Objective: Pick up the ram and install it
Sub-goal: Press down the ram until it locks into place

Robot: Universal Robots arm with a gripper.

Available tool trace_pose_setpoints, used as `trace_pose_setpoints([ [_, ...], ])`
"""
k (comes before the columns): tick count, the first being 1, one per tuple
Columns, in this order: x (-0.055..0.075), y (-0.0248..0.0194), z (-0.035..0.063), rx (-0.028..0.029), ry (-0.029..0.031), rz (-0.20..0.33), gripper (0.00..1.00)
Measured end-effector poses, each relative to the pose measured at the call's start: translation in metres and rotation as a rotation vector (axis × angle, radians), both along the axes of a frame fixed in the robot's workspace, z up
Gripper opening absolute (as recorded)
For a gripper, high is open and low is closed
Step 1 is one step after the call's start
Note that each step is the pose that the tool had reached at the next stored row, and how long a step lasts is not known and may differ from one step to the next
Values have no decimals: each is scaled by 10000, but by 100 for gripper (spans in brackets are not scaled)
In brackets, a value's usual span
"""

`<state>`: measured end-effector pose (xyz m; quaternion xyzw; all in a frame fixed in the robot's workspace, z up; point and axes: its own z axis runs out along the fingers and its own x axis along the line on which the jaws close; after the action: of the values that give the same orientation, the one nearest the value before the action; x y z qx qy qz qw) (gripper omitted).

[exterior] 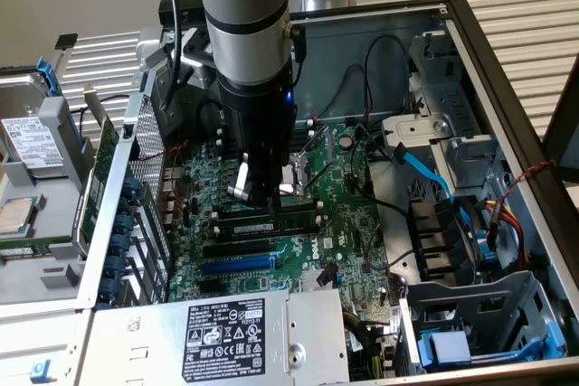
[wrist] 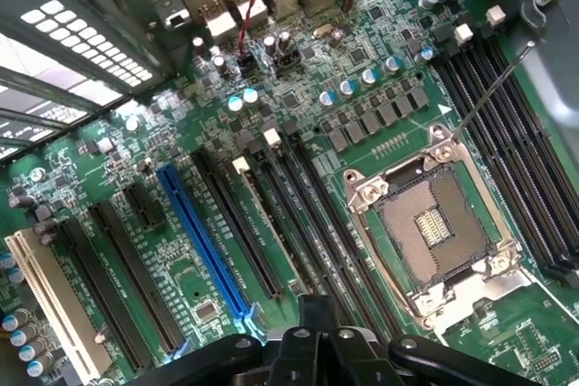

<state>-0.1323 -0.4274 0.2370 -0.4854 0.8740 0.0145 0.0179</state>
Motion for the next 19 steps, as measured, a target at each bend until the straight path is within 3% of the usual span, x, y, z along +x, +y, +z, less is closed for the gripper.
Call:
trace_pose_setpoints([
  [11,0,1,-5,3,-2,-1675,10],
  [19,0,0,74,0,0,-2677,10],
])
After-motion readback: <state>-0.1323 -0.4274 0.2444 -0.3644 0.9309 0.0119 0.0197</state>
